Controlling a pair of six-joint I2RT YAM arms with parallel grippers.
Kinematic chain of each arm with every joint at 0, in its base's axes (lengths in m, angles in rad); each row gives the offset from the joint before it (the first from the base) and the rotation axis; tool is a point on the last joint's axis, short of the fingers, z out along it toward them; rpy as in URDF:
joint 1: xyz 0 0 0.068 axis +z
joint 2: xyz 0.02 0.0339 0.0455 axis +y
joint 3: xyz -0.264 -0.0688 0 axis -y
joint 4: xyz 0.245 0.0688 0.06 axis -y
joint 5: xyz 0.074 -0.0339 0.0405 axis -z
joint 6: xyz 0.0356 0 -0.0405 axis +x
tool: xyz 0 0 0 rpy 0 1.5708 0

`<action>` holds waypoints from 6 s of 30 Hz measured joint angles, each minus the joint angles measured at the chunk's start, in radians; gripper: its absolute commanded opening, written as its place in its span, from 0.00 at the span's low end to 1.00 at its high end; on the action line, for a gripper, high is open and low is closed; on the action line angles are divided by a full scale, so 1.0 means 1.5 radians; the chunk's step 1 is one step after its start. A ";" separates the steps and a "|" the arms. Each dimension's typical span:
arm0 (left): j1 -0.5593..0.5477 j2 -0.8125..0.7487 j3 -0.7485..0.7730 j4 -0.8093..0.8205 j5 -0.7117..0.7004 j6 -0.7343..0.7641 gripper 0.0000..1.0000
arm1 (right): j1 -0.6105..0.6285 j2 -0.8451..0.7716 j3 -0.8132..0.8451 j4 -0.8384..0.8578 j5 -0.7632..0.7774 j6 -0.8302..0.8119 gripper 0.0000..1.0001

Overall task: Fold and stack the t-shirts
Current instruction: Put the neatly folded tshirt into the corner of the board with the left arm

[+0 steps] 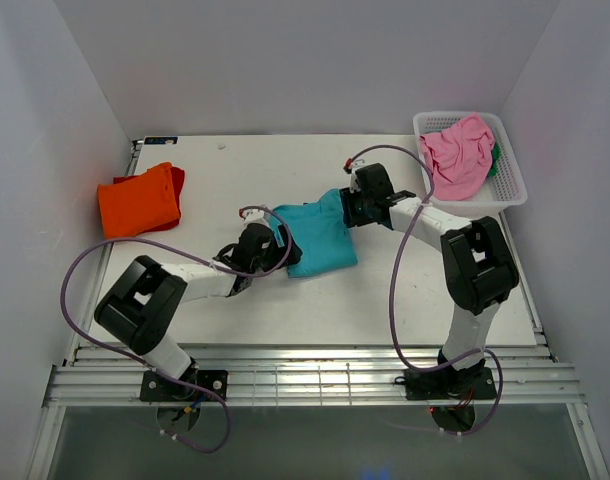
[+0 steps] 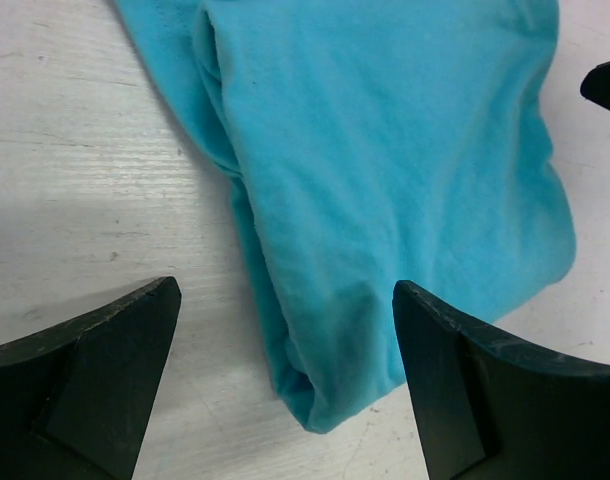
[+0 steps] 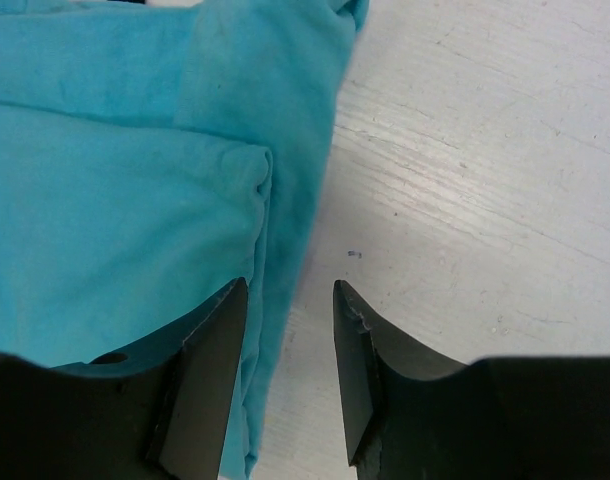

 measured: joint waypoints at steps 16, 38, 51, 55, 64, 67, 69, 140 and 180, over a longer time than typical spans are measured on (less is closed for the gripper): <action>0.000 0.025 -0.020 0.101 0.072 -0.039 0.98 | 0.000 -0.066 -0.060 0.013 -0.103 0.017 0.44; 0.000 0.033 -0.021 0.117 0.079 -0.041 0.98 | 0.050 0.018 -0.086 0.058 -0.223 0.043 0.15; 0.000 0.027 -0.021 0.104 0.070 -0.033 0.98 | 0.063 0.046 -0.030 0.004 -0.164 0.068 0.14; 0.000 0.028 -0.021 0.104 0.070 -0.033 0.98 | 0.063 0.046 -0.029 0.002 -0.161 0.072 0.14; 0.000 0.046 -0.014 0.126 0.074 -0.041 0.98 | 0.063 0.046 -0.027 -0.002 -0.157 0.073 0.13; 0.000 0.056 -0.009 0.138 0.078 -0.048 0.98 | 0.064 0.046 -0.026 -0.002 -0.156 0.073 0.14; 0.000 0.062 -0.005 0.145 0.079 -0.052 0.98 | 0.064 0.046 -0.026 -0.002 -0.156 0.073 0.14; 0.057 0.082 0.300 -0.306 -0.196 0.171 0.00 | 0.087 -0.271 -0.110 -0.083 0.004 0.043 0.34; 0.215 0.153 0.293 -0.358 0.071 0.210 0.00 | 0.087 -0.166 -0.122 0.048 -0.127 0.073 0.34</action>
